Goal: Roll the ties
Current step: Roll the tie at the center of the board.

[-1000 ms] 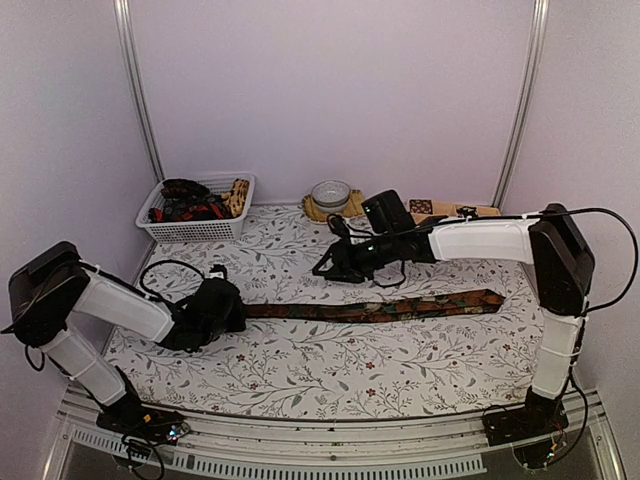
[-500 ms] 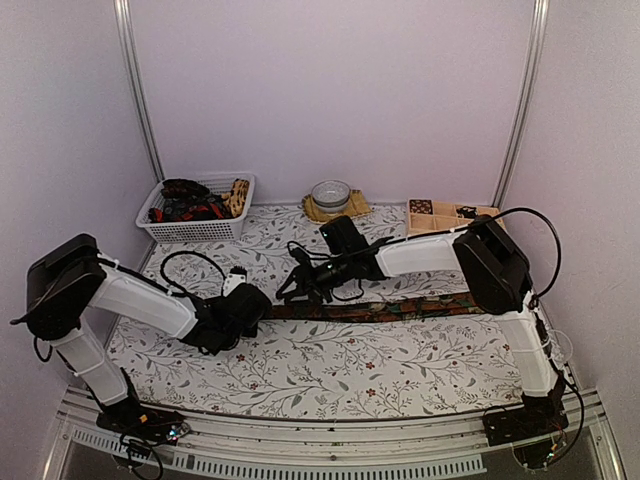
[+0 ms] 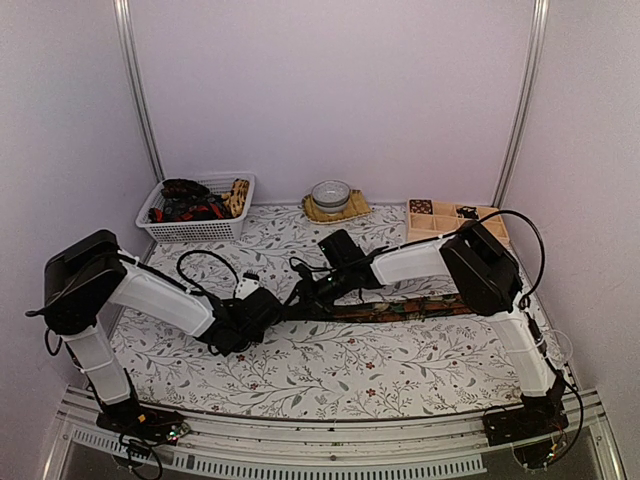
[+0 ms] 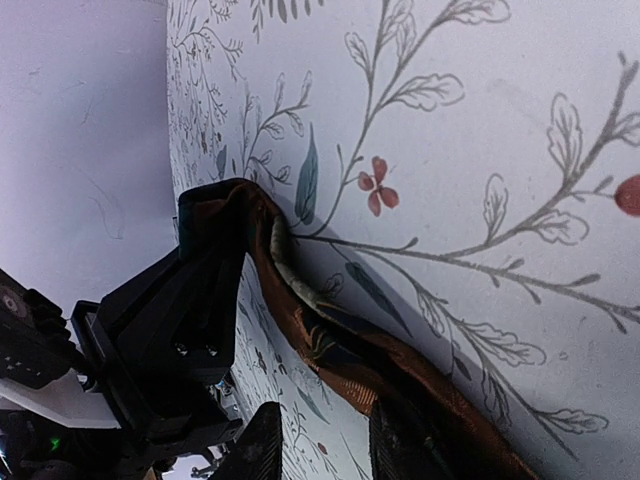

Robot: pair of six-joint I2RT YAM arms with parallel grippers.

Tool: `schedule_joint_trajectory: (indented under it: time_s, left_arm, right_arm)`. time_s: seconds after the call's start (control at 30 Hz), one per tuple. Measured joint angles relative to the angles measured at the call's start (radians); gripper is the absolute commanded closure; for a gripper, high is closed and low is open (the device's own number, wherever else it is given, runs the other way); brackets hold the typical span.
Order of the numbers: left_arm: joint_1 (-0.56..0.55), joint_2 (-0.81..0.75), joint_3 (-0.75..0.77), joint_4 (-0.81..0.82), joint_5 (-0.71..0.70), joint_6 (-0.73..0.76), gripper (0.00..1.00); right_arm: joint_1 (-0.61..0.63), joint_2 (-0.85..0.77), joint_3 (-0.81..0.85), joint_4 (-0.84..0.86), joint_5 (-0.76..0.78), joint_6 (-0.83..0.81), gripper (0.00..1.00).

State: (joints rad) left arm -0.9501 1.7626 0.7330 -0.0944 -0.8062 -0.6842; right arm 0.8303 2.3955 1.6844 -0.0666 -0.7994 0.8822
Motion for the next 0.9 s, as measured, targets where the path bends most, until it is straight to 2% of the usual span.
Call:
schedule_joint_trajectory:
  time_s: [0.13, 0.47, 0.7, 0.8, 0.9]
  left_arm:
    - [-0.001, 0.000, 0.008, -0.017, 0.000, 0.000, 0.98]
    - [-0.041, -0.003, 0.008, -0.011, -0.003, 0.048, 0.73]
    - [-0.055, -0.068, -0.025, -0.003, -0.054, 0.023, 0.39]
    - [-0.055, -0.129, -0.069, 0.003, -0.073, -0.015, 0.29]
    - [-0.051, -0.224, -0.143, 0.034, -0.058, -0.054, 0.26]
  right_arm:
    - [-0.002, 0.024, 0.016, -0.014, 0.005, -0.020, 0.69]
    - [-0.010, 0.033, 0.016, 0.008, -0.011, -0.025, 0.69]
    - [-0.013, 0.033, 0.005, 0.032, -0.020, -0.013, 0.70]
    - [-0.016, 0.033, -0.005, 0.051, -0.027, -0.006, 0.70]
    - [-0.022, 0.033, -0.011, 0.065, -0.031, -0.002, 0.70]
